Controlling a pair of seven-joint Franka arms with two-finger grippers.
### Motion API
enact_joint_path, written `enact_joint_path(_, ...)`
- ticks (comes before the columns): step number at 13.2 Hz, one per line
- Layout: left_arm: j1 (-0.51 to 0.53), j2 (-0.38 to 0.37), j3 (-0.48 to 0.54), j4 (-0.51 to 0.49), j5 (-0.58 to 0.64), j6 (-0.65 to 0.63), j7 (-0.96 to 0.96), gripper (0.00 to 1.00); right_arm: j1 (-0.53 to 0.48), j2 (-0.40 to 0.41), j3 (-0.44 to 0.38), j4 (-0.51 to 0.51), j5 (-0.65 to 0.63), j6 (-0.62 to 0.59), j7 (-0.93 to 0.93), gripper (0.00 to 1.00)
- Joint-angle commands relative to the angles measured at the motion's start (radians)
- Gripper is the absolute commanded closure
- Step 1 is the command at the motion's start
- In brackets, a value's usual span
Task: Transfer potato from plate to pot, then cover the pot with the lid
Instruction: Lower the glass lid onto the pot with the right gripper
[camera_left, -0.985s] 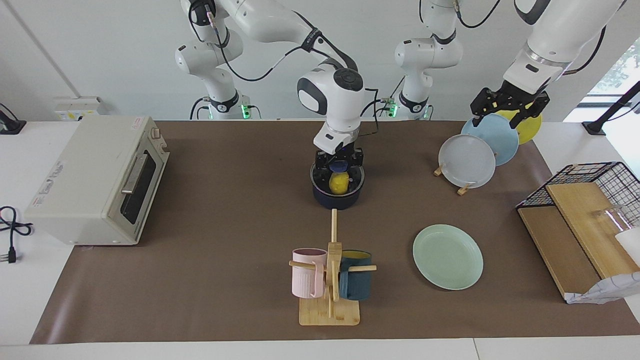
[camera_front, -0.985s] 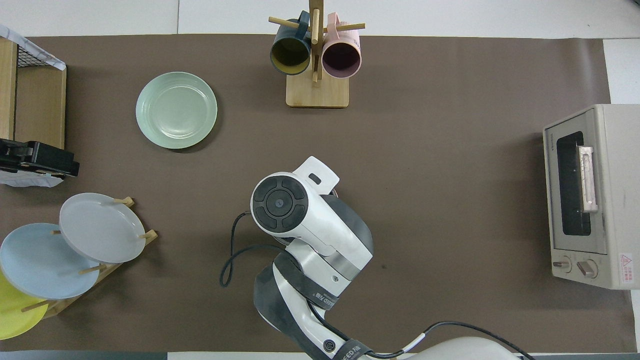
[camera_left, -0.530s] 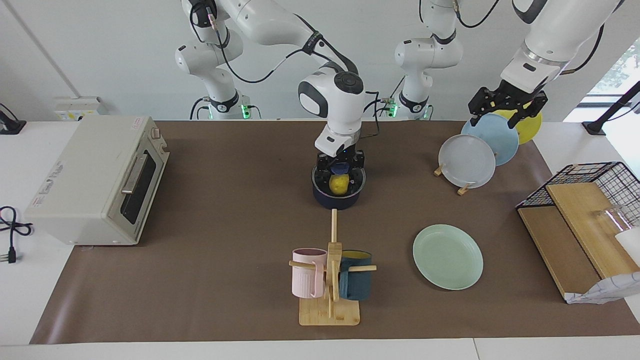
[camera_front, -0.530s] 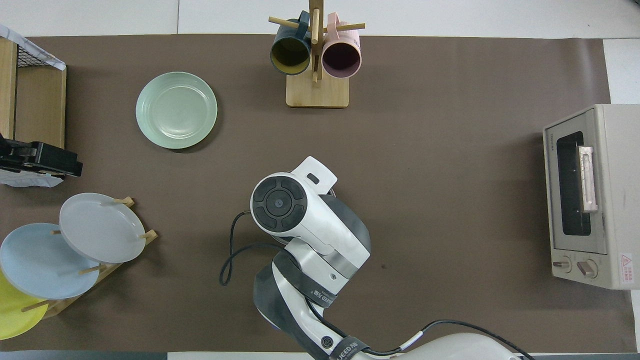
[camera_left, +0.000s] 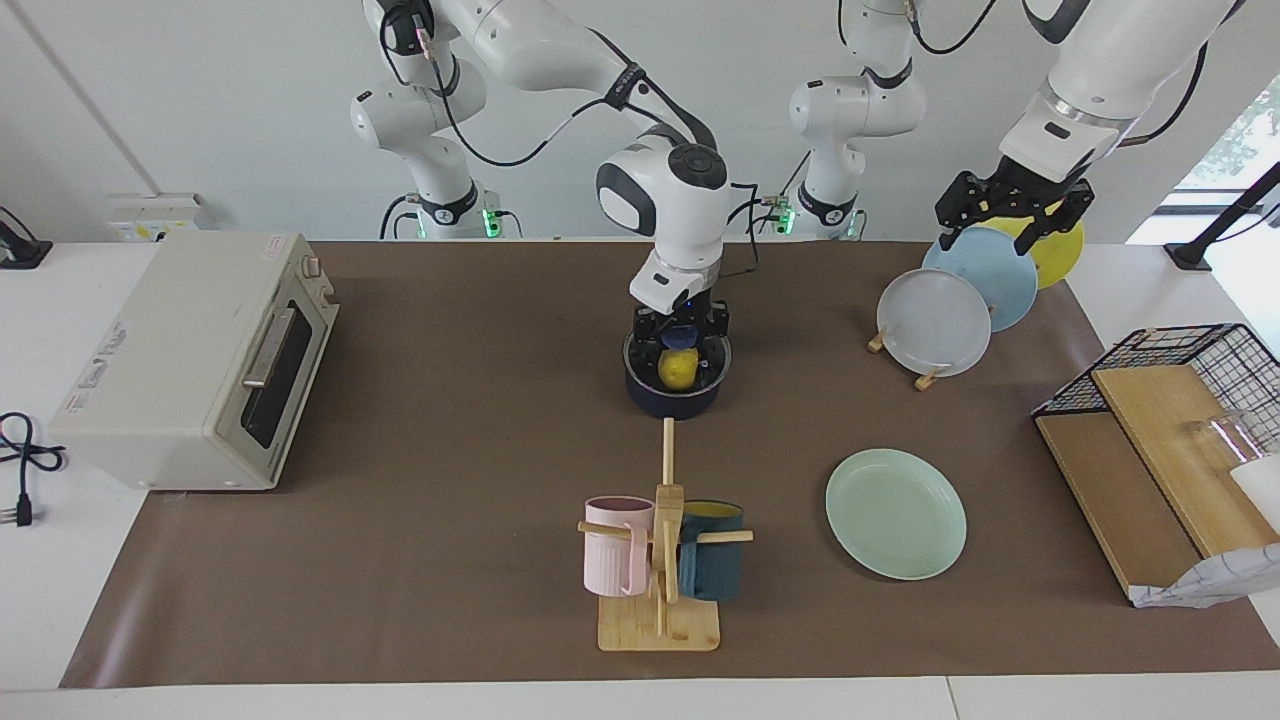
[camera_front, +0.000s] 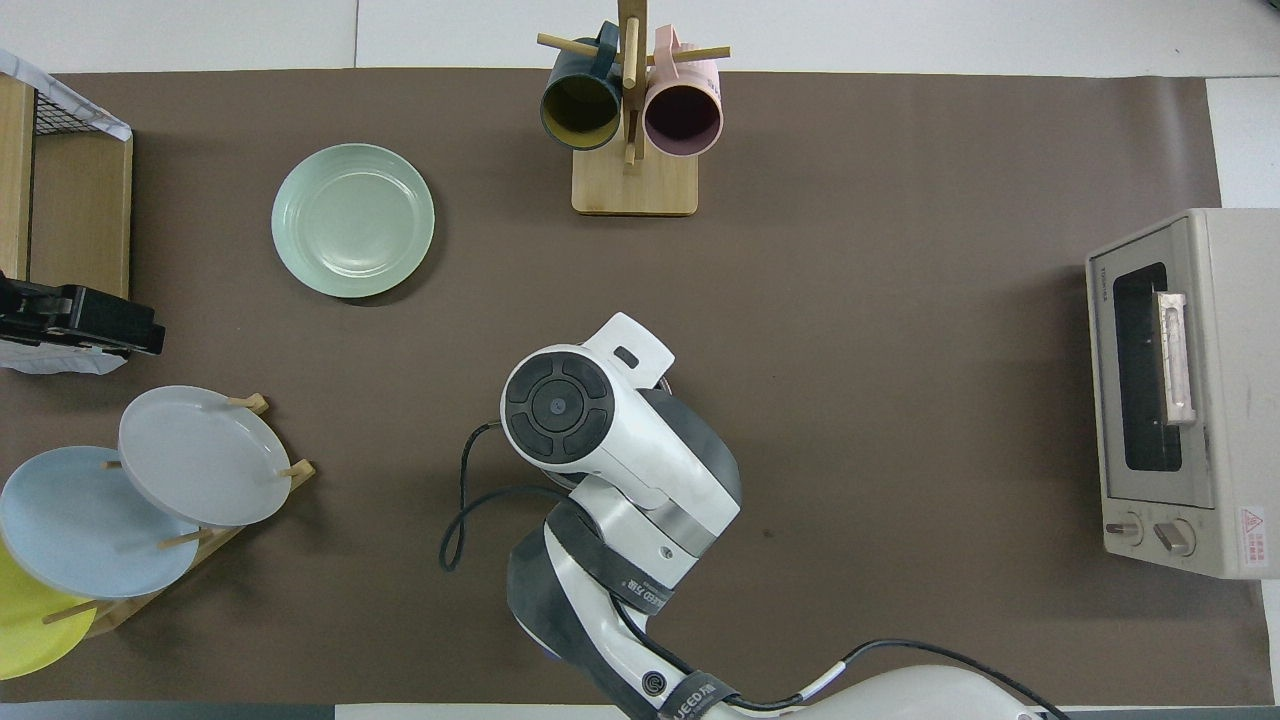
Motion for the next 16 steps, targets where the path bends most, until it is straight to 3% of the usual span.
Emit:
enact_joint_path(1, 0.004, -0.038, -0.002, -0.039, -0.009, 0.003, -0.001, 0.0, -0.012, 0.005, 0.005, 0.01, -0.018, 0.015, 0.006, 0.0)
enact_joint_path(4, 0.007, -0.044, -0.001, -0.04, -0.009, 0.011, 0.001, 0.0, -0.018, 0.003, 0.002, 0.051, -0.021, -0.02, 0.003, 0.0)
enact_joint_path(8, 0.007, -0.049, -0.001, -0.04, -0.009, 0.009, -0.001, 0.0, -0.072, -0.003, 0.002, 0.182, -0.021, -0.159, -0.016, 0.0)
enact_joint_path(11, 0.007, -0.05, -0.001, -0.042, -0.009, 0.009, -0.002, 0.0, -0.178, -0.064, -0.002, 0.26, -0.017, -0.317, -0.201, 0.0)
enact_joint_path(16, 0.006, -0.052, -0.001, -0.048, -0.009, 0.011, -0.002, 0.0, -0.461, -0.216, -0.003, 0.257, -0.004, -0.538, -0.58, 0.0)
